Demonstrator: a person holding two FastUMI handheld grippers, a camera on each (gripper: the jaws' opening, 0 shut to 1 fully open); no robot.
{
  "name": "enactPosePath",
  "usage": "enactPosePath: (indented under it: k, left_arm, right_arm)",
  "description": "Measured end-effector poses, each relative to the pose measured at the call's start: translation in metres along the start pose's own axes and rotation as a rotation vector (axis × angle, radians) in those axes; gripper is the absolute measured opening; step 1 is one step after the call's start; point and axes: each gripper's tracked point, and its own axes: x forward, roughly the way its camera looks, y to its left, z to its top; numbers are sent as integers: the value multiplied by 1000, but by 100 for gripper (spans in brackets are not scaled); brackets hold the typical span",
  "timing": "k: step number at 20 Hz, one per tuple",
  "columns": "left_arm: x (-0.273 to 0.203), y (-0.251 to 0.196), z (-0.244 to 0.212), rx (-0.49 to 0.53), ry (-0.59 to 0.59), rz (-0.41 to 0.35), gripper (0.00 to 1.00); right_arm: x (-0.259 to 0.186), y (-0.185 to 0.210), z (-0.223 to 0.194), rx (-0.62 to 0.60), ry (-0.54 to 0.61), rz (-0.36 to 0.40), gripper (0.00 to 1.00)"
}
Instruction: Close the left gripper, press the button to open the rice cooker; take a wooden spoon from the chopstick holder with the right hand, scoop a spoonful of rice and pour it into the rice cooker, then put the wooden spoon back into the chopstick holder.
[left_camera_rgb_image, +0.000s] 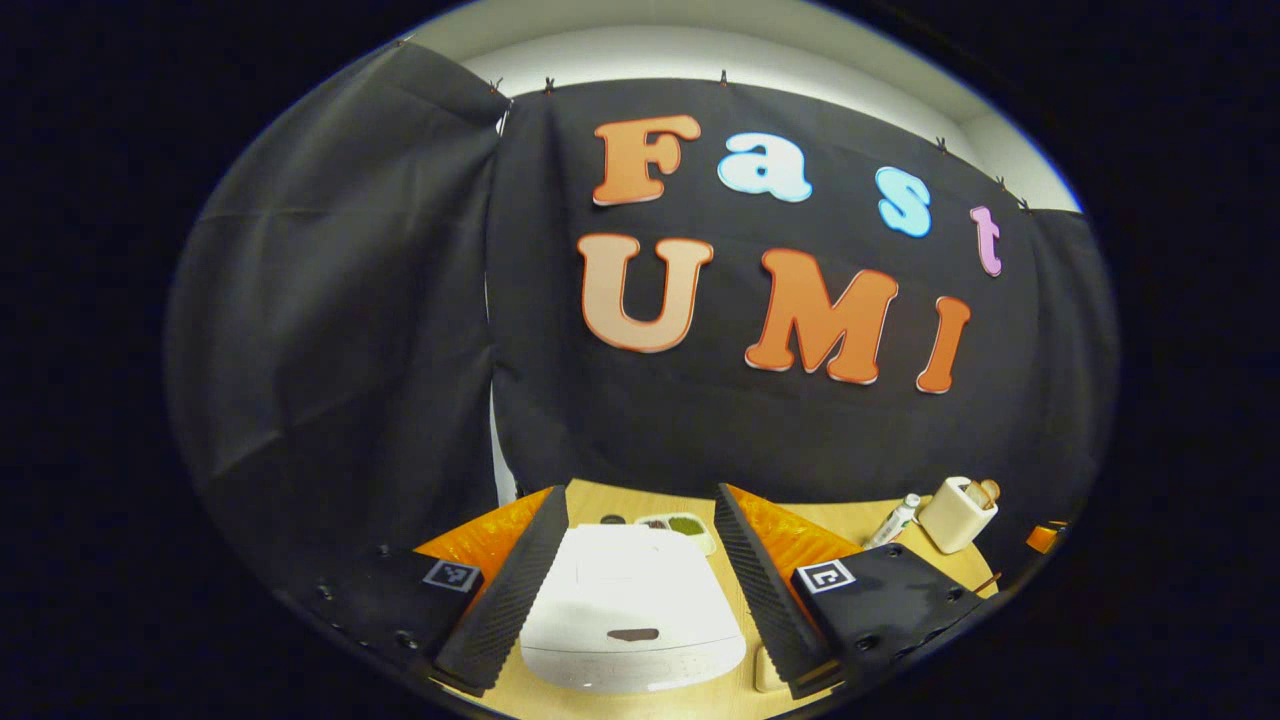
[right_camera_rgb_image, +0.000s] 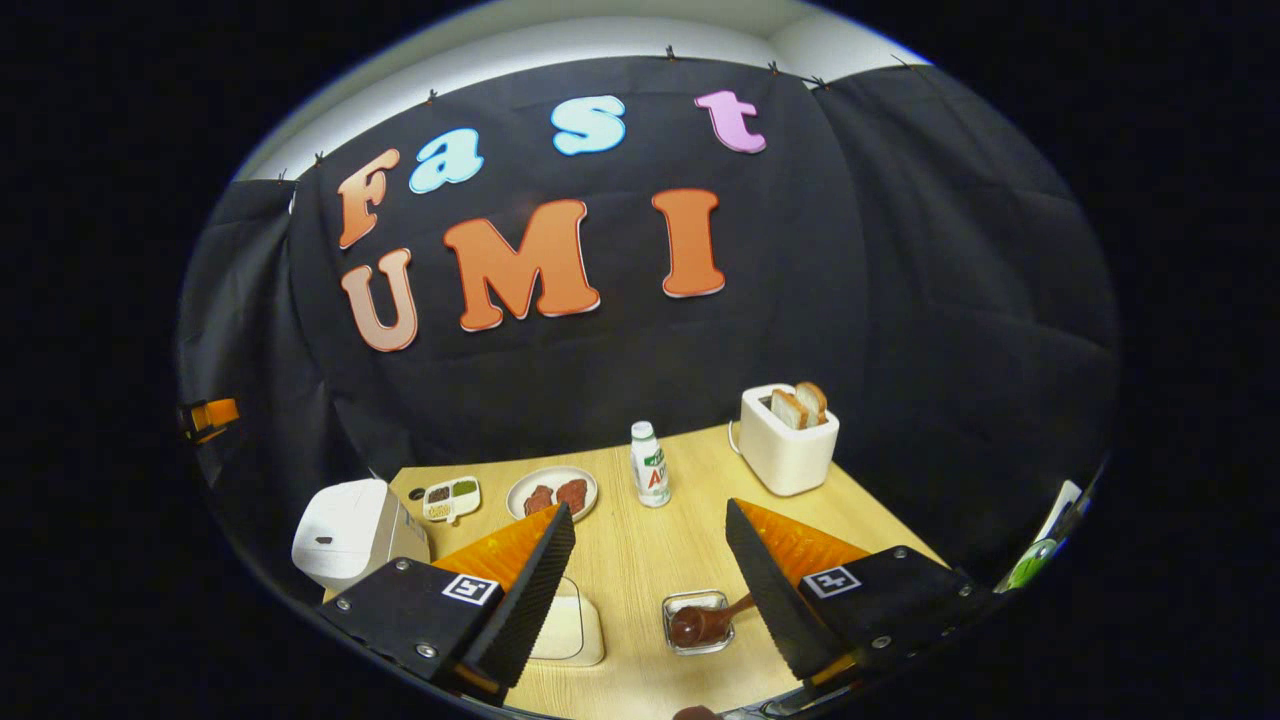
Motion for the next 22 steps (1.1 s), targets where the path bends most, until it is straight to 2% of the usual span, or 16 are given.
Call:
enactPosePath:
  k: [5, 9, 11, 15, 17, 18, 20, 22]
  left_arm:
    - [-44, -9, 63, 47, -125, -6, 99]
    - [-72, -26, 85, 49, -152, -49, 100]
    - [-85, -23, 93, 57, -174, -38, 100]
    - [-113, -31, 99, 88, -213, -51, 100]
    - [-121, -27, 105, 118, -250, -18, 100]
    - [-124, -25, 113, 118, -287, 8, 99]
    - [-132, -24, 121, 83, -340, 46, 100]
    - [-134, -30, 127, 39, -355, 15, 99]
  right_arm:
    - [-38, 3, 74, -39, -137, 0, 95]
    - [-72, -2, 126, -73, -237, -25, 95]
    - [-88, -1, 142, -77, -267, -23, 95]
    - [-112, 4, 162, -47, -327, -2, 95]
    - [-118, -1, 165, -50, -342, -11, 95]
    - [-120, -2, 165, -60, -348, -12, 100]
    - [-124, -3, 165, -77, -353, -17, 100]
    - [-124, -2, 161, -84, -350, -17, 100]
